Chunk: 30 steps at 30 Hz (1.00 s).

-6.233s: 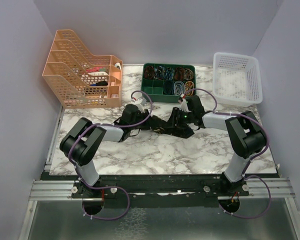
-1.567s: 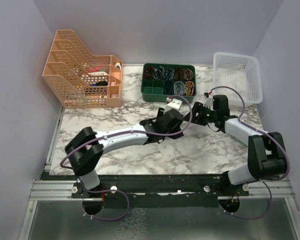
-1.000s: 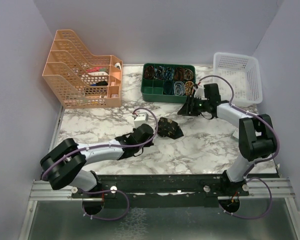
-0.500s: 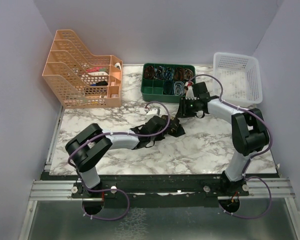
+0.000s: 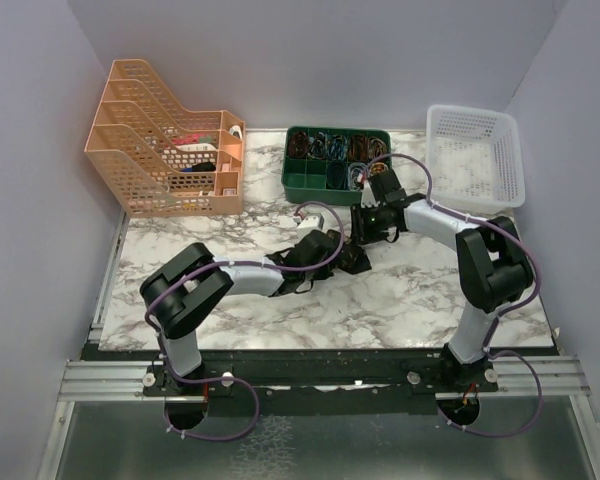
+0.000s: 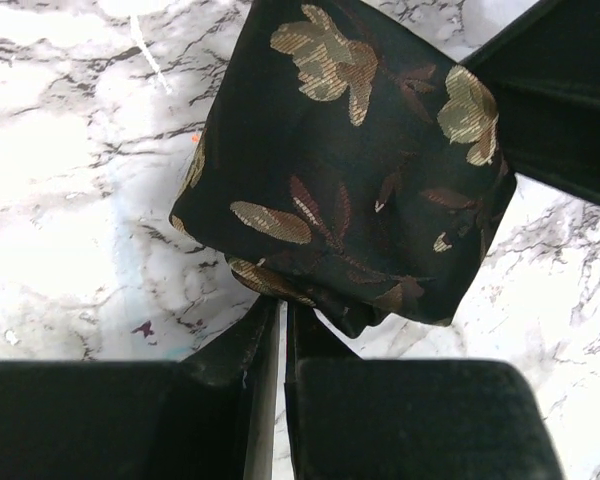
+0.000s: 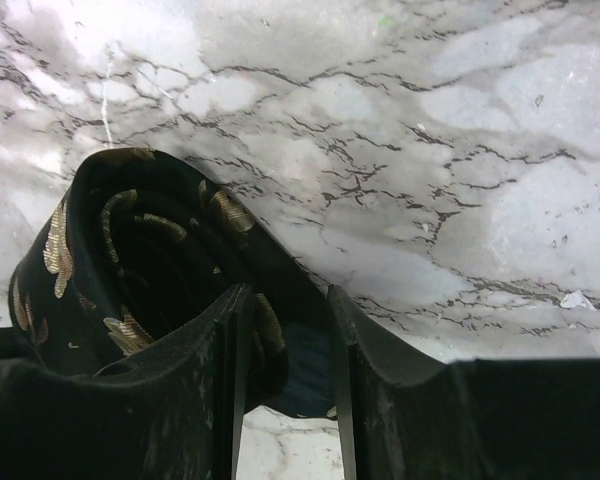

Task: Roll the ties
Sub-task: Roll the tie at the center of the board.

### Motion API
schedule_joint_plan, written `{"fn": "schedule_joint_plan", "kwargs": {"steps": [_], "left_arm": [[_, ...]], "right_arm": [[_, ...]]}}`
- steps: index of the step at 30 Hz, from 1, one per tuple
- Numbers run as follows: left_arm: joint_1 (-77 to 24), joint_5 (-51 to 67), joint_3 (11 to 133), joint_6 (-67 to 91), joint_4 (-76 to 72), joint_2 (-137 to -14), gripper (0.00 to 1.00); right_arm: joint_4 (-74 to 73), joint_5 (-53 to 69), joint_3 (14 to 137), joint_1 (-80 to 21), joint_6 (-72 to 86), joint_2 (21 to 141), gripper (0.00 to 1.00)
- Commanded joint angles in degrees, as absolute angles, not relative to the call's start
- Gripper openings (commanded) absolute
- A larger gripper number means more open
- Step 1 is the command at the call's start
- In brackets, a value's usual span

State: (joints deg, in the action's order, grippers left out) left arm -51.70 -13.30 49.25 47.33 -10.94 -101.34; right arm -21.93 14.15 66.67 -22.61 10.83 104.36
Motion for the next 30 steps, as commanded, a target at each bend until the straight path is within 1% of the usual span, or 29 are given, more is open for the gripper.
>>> {"fn": "schedule_joint_plan", "kwargs": {"steps": [1, 4, 12, 14, 16, 19, 20, 21, 23, 25, 27, 30], "left_arm": [[-51.2, -10.9, 51.4, 46.9, -15.8, -103.3, 0.06], [-51.2, -9.5, 52.0, 46.7, -15.7, -103.8, 0.06], [-50.7, -11.8, 47.3, 45.3, -14.2, -98.4, 0.08], [-50.6, -11.8, 47.3, 44.1, -12.6, -97.5, 0.10], [-50.5, -12.1, 46.8, 43.6, -11.7, -96.0, 0.12], [-50.3, -12.7, 44.7, 44.0, -11.5, -93.2, 0.14], [-50.1, -12.9, 44.0, 44.1, -11.2, -92.2, 0.14], [-49.9, -13.3, 43.6, 44.3, -10.2, -91.4, 0.14], [-49.2, -14.8, 42.4, 45.4, -7.1, -89.7, 0.14], [-47.8, -16.2, 40.7, 46.9, -5.0, -87.4, 0.14], [-45.1, -16.3, 37.5, 48.1, -4.4, -84.5, 0.14], [-41.3, -15.7, 33.9, 48.4, -3.9, -79.7, 0.15]], "right_arm": [[-23.8, 12.6, 65.5, -24.0, 10.8, 103.5, 0.41], [-23.5, 9.1, 65.3, -24.1, 11.9, 103.3, 0.45], [-20.9, -1.4, 66.4, -23.8, 10.8, 97.4, 0.54], [-20.3, -2.3, 66.4, -23.7, 9.1, 95.9, 0.62], [-18.7, -1.1, 65.6, -23.6, 7.3, 93.8, 0.73], [-9.7, 8.8, 58.9, -23.7, 2.9, 88.8, 0.84], [-6.6, 12.8, 56.5, -23.7, 1.1, 87.2, 0.93], [-3.2, 16.3, 53.9, -23.9, -1.0, 85.9, 0.99], [5.3, 20.8, 48.9, -24.1, -4.6, 83.3, 1.00], [10.0, 22.9, 44.7, -24.2, -8.2, 81.5, 1.00], [12.5, 24.4, 42.4, -24.5, -10.7, 80.6, 1.00], [13.1, 24.3, 42.1, -26.6, -13.1, 81.6, 1.00]]}}
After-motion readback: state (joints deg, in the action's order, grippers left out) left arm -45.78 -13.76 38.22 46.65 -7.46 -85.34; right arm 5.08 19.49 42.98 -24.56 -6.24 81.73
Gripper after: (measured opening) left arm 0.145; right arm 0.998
